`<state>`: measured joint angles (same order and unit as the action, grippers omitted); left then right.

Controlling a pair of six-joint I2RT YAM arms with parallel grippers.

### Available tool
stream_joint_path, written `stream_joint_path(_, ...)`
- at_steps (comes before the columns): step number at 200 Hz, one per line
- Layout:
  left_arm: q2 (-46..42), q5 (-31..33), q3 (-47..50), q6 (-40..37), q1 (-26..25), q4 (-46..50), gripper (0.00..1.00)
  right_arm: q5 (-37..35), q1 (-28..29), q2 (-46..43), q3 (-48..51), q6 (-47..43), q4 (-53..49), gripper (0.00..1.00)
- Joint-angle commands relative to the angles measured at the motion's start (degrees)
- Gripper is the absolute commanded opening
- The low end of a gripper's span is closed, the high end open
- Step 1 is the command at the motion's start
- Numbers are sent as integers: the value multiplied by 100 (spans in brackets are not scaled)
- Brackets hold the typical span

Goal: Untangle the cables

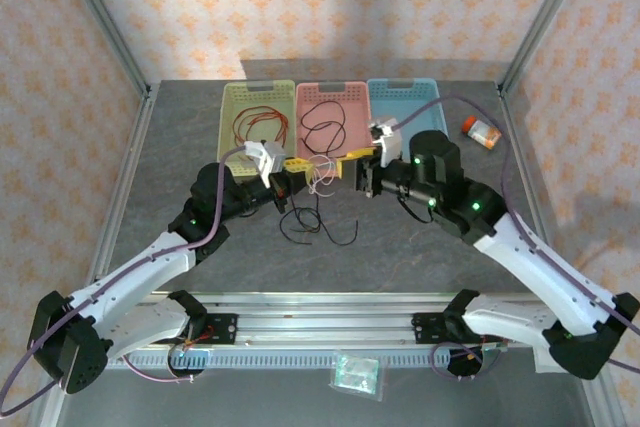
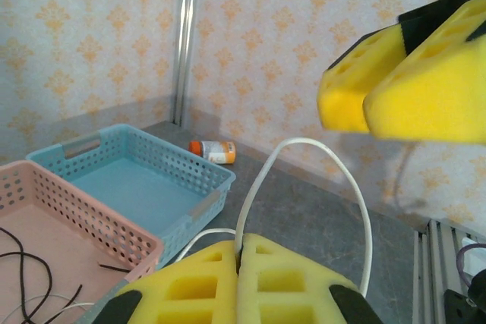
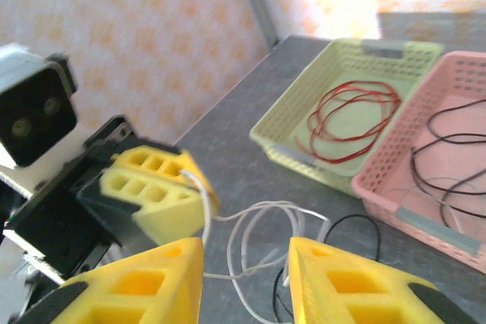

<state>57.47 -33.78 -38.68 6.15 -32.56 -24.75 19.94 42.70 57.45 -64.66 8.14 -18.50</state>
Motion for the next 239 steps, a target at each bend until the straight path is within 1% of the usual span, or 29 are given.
stream_joint_path(1,-126,157,75,79,-5,-267,0,-1190,16,-383,402,685,699,37)
stream_joint_path(12,-133,119,66,79,-5,-275,0,-1343,4,-383,498,892,648,38)
stream_joint_path(24,-122,102,68,84,-5,-276,0,-1318,-20,-242,458,1058,448,39)
stream_joint_path(44,-108,93,61,105,-8,-293,0,-913,-25,82,352,1283,281,44)
stream_joint_path(51,-100,66,43,103,-1,-293,0,-719,-29,169,357,1372,318,49)
stream_joint_path(59,-90,43,38,103,-1,-293,0,-587,-25,249,365,1461,377,51)
stream_joint_path(89,-79,13,41,132,-7,-320,0,121,-51,573,307,1605,548,52)
stream_joint_path(105,-86,-32,51,148,-5,-337,0,369,-51,724,283,1650,612,52)
stream_joint_path(138,-122,-50,64,185,-5,-359,0,137,-58,973,210,1730,480,49)
stream_joint_path(146,-129,-54,79,185,-5,-364,0,130,-59,987,192,1744,471,46)
stream_joint_path(159,-135,-25,75,193,-5,-364,0,157,-62,1204,144,1733,420,37)
stream_joint_path(172,-150,-13,79,211,-3,-380,0,53,-60,1332,79,1671,259,30)
stream_joint_path(202,-249,72,106,236,-1,-425,0,-576,-60,1426,141,1586,14,10)
stream_joint_path(219,-311,91,103,263,21,-435,0,-910,-60,1471,214,1541,-105,0)
stream_joint_path(239,-415,143,110,305,63,-428,0,-1070,-133,1510,386,1494,-148,0)
